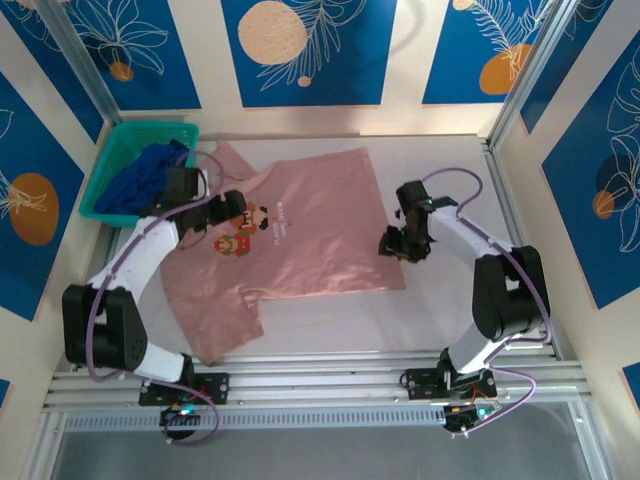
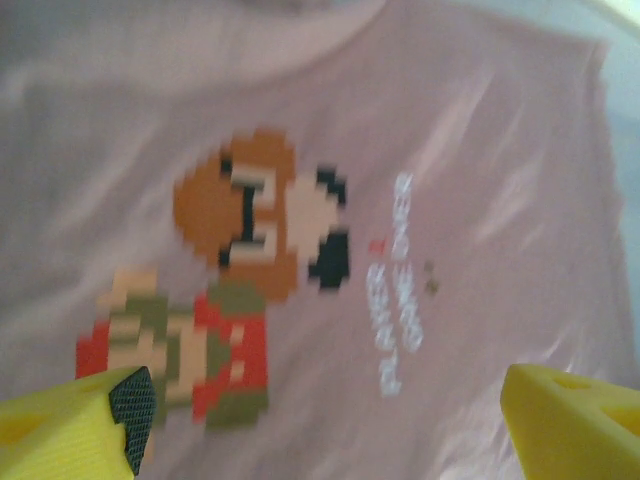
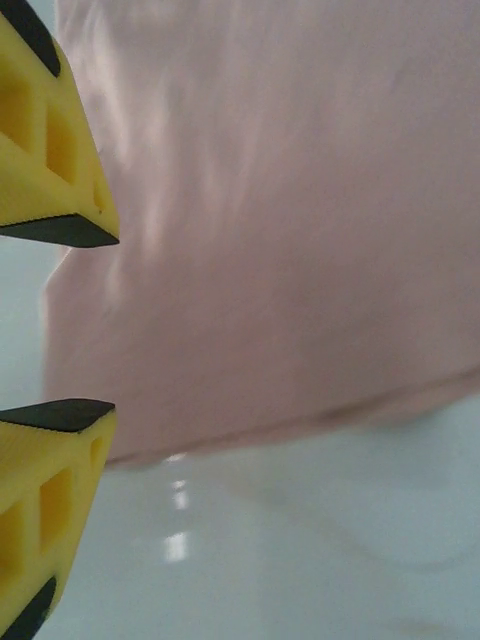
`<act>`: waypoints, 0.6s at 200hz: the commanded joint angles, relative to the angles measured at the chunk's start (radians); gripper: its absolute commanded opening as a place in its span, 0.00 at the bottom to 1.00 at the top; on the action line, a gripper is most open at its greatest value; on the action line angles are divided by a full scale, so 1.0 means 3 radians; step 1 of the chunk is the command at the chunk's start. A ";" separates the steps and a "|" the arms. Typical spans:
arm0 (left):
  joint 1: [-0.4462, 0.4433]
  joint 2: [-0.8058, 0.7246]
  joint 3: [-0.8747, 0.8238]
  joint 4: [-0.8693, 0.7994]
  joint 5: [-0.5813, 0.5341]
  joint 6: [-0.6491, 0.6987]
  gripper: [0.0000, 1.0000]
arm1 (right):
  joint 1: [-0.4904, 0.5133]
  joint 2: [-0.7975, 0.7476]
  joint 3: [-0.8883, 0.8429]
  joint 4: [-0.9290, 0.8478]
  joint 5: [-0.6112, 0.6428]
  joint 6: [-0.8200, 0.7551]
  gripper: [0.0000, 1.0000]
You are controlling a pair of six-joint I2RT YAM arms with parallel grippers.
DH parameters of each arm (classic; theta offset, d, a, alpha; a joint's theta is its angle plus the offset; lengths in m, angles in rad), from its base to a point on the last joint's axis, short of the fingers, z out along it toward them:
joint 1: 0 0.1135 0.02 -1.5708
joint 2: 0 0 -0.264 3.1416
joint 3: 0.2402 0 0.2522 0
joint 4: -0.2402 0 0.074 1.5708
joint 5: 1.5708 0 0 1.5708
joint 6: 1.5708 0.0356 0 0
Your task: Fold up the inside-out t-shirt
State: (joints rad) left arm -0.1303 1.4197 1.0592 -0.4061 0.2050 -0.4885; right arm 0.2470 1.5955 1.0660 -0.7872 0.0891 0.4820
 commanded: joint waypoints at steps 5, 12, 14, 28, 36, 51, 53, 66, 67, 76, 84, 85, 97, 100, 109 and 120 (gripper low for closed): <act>-0.0092 -0.0345 -0.0198 -0.0034 -0.0014 -0.0024 0.89 | -0.0008 -0.0124 -0.0232 -0.0188 0.0079 0.0288 0.47; -0.0096 -0.0386 -0.0228 -0.0074 -0.0029 -0.0015 0.89 | 0.0018 -0.0064 -0.0253 -0.0175 0.0066 0.0298 0.47; -0.0097 -0.0394 -0.0240 -0.0078 -0.0029 -0.0010 0.89 | 0.0022 -0.0043 -0.0257 -0.0171 0.0067 0.0304 0.47; -0.0098 -0.0450 -0.0273 -0.0112 -0.0039 0.0029 0.89 | 0.0072 0.0082 -0.0261 -0.0136 0.0133 0.0316 0.47; -0.0100 -0.0467 -0.0279 -0.0142 -0.0066 0.0048 0.89 | 0.0086 0.0150 -0.0252 -0.0125 0.0147 0.0315 0.46; -0.0101 -0.0484 -0.0301 -0.0142 -0.0087 0.0034 0.89 | 0.0078 0.0245 -0.0233 -0.0093 0.0189 0.0309 0.45; -0.0106 -0.0487 -0.0306 -0.0139 -0.0087 0.0029 0.89 | 0.0080 0.0251 -0.0227 -0.0085 0.0187 0.0306 0.45; -0.0110 -0.0498 -0.0338 -0.0106 -0.0058 0.0003 0.89 | 0.0061 0.0329 -0.0176 -0.0066 0.0197 0.0295 0.42; -0.0111 -0.0498 -0.0339 -0.0102 -0.0054 0.0003 0.89 | 0.0058 0.0333 -0.0172 -0.0066 0.0201 0.0295 0.42; -0.0120 -0.0498 -0.0345 -0.0110 -0.0044 -0.0003 0.89 | 0.0052 0.0384 -0.0136 -0.0071 0.0204 0.0289 0.40; -0.0125 -0.0506 -0.0350 -0.0130 -0.0040 0.0002 0.89 | 0.0051 0.0426 -0.0116 -0.0084 0.0208 0.0280 0.40; -0.0127 -0.0507 -0.0353 -0.0135 -0.0039 0.0002 0.89 | 0.0051 0.0430 -0.0114 -0.0088 0.0209 0.0278 0.40; -0.0136 -0.0530 -0.0369 -0.0168 -0.0043 0.0012 0.89 | 0.0047 0.0472 -0.0107 -0.0108 0.0243 0.0270 0.40; -0.0140 -0.0539 -0.0375 -0.0173 -0.0044 0.0010 0.89 | 0.0047 0.0482 -0.0105 -0.0111 0.0255 0.0265 0.40; -0.0153 -0.0570 -0.0395 -0.0185 -0.0039 0.0012 0.89 | 0.0034 0.0495 -0.0112 -0.0117 0.0279 0.0252 0.38; -0.0163 -0.0608 -0.0414 -0.0206 -0.0039 0.0007 0.89 | 0.0012 0.0513 -0.0112 -0.0131 0.0305 0.0245 0.33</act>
State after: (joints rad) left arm -0.1635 1.2800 0.9531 -0.4355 0.1974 -0.4892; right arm 0.2634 1.7237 1.0195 -0.8112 0.1505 0.5507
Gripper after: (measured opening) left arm 0.891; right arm 0.375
